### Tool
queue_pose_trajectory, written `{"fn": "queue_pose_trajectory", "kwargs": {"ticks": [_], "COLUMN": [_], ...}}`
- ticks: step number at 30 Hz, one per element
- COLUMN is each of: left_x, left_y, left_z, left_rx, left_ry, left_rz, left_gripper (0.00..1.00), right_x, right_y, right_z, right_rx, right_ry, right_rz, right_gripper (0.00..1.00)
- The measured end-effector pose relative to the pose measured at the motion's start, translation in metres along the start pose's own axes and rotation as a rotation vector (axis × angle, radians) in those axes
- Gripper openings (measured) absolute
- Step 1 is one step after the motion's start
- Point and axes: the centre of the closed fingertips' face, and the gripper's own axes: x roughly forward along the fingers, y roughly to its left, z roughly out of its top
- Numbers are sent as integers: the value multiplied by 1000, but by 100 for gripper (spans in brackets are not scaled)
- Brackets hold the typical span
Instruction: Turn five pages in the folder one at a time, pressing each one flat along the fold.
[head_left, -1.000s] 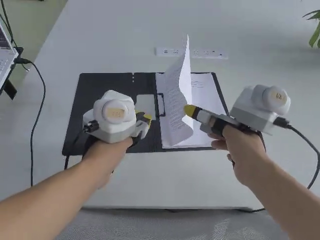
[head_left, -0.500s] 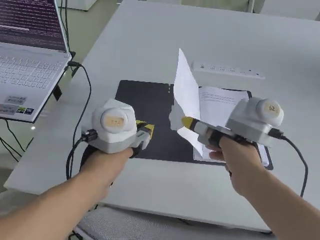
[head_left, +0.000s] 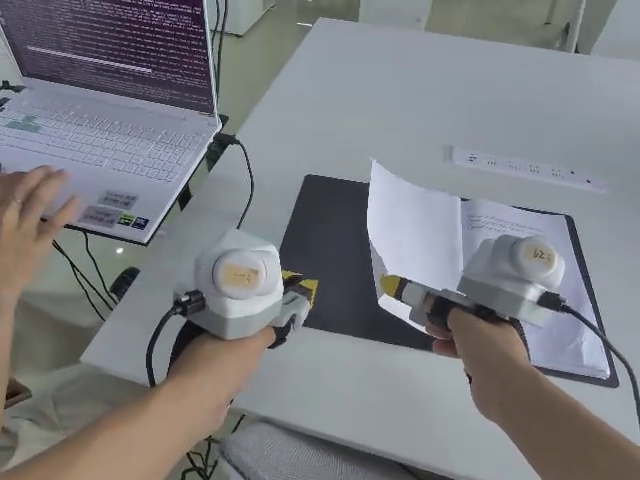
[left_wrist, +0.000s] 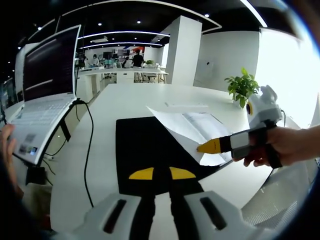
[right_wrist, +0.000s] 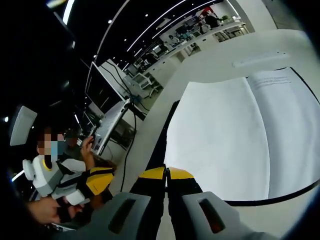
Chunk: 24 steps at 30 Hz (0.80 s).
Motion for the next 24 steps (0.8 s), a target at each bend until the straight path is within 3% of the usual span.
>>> {"fn": "queue_pose_trajectory", "kwargs": {"ticks": [10,24], "left_x": [2,13], "left_y": [7,6], "left_z": [-12,-27], "left_rx": [-8,-6], "left_ry": [25,63], "left_rz": [4,4], "left_gripper": [7,6], "right_x": [38,58], "right_y": [-23,-37], "right_z": [-29,-53], "right_rx": [-4,20], "right_ry": [114,166], "right_rz": [-32,-42], "right_gripper": [0,0]}}
